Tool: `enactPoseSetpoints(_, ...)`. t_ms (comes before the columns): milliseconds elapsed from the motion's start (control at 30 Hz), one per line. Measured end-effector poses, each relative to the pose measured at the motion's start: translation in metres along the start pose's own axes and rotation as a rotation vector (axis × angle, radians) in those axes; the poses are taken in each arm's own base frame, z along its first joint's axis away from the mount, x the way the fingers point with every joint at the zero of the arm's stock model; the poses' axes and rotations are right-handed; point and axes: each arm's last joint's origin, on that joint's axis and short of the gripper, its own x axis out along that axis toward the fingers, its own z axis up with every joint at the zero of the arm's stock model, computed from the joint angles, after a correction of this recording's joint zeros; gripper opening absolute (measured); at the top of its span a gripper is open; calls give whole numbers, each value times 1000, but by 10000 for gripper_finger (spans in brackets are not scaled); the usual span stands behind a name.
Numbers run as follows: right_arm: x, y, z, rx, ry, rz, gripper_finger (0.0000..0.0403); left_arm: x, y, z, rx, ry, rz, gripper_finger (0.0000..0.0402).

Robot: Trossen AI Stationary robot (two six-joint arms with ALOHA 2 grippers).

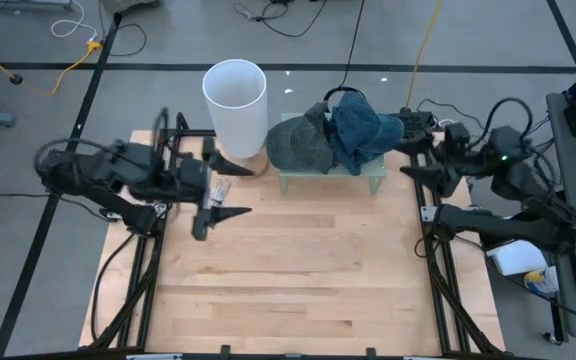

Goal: Pick & Place hat
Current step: Return to Home Position

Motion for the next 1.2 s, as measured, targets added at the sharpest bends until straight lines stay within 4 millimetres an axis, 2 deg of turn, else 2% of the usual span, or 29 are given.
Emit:
enactPoseSetpoints(167,17,-10,-33,-55,9,146,373,13,4,-31,-15,-78,-59,335)
enactPoseSetpoints(333,26,-22,-70,-36,76,176,373,14,12,-69,-32,-161,-66,335)
enactPoseSetpoints(633,29,-43,-127,-17,187,57,373,-9,17,-142,-98,-229,-32,335)
enactPoseSetpoints(767,27,-52,-156,-48,176,4,373,-21,16,-173,-111,-248,-31,335)
enactPoseSetpoints(933,19,-62,-188,-86,76,-24,373,-33,16,-213,-115,-278,-30,335)
enactPoseSetpoints(1200,8,-72,-219,-124,80,-80,373,-46,15,-266,-96,-297,-26,335)
